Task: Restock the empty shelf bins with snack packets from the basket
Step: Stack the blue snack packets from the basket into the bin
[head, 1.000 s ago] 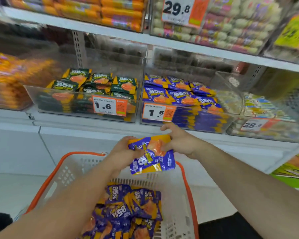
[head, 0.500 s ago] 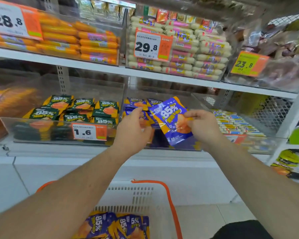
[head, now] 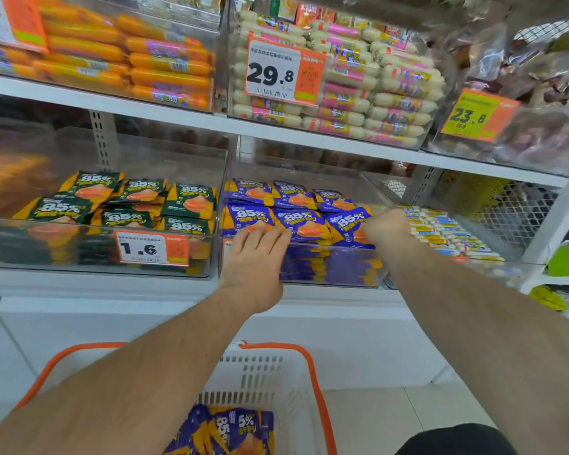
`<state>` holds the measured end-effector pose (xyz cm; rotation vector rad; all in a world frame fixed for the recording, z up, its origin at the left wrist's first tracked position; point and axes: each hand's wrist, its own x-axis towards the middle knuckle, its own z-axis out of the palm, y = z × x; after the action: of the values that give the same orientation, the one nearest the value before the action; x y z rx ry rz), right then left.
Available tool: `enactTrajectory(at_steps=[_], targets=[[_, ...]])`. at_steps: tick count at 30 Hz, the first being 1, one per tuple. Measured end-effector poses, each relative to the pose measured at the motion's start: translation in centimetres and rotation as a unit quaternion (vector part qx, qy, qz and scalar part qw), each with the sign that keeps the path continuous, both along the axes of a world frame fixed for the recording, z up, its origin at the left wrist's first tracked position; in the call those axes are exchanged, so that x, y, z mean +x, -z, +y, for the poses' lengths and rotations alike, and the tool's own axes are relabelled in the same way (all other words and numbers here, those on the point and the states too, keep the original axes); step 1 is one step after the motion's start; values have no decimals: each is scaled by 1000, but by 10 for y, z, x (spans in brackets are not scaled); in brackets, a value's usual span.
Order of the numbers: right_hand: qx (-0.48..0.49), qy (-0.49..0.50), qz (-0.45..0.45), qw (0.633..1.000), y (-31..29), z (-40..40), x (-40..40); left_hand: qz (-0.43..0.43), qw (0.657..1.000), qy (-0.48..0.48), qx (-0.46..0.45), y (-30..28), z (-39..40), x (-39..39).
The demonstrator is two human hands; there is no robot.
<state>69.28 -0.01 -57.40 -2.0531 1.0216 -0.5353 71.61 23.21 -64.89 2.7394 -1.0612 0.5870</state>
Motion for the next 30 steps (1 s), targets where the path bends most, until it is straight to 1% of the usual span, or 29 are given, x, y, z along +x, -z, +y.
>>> enactTrajectory(at_steps=[2, 5, 7, 10, 17, 20, 21, 22, 23, 24, 25, 26, 27, 28, 30], targets=[[-67, 41, 43, 996, 0, 3, 2, -10, 1000, 3, -3, 1, 0, 1], [-141, 24, 97, 985, 5, 13, 4, -21, 1000, 6, -14, 2, 0, 2], [-149, 47, 122, 980, 8, 16, 3, -18, 1000, 7, -14, 1, 1, 1], [-159, 59, 131, 977, 12, 12, 4, -14, 1000, 3, -9, 0, 1, 0], [-178, 10, 166, 970, 12, 7, 0, -3, 1000, -3, 6, -2, 0, 0], [-179, 9, 177, 968, 11, 8, -4, 3, 1000, 1, 11, -3, -1, 1], [-201, 17, 162, 966, 13, 9, -6, 8, 1000, 2, 11, -4, -1, 1], [-252, 25, 120, 960, 16, 11, -9, 16, 1000, 6, 5, -4, -1, 0], [-324, 21, 47, 945, 22, 15, -11, 23, 1000, 14, -10, -2, 0, 0], [-403, -6, -44, 914, 28, 23, -15, 21, 999, 29, -39, 3, 3, -2], [-463, -48, -131, 875, 36, 34, -18, 7, 995, 54, -82, 11, 7, -5], [-491, -100, -198, 843, 47, 48, -22, -3, 989, 81, -123, 21, 14, -10], [-491, -155, -234, 825, 59, 64, -26, 0, 982, 103, -157, 34, 23, -16], [-472, -209, -243, 821, 73, 81, -29, 17, 977, 113, -178, 51, 34, -21], [-421, -299, -206, 831, 106, 112, -33, 80, 975, 93, -185, 88, 59, -30]])
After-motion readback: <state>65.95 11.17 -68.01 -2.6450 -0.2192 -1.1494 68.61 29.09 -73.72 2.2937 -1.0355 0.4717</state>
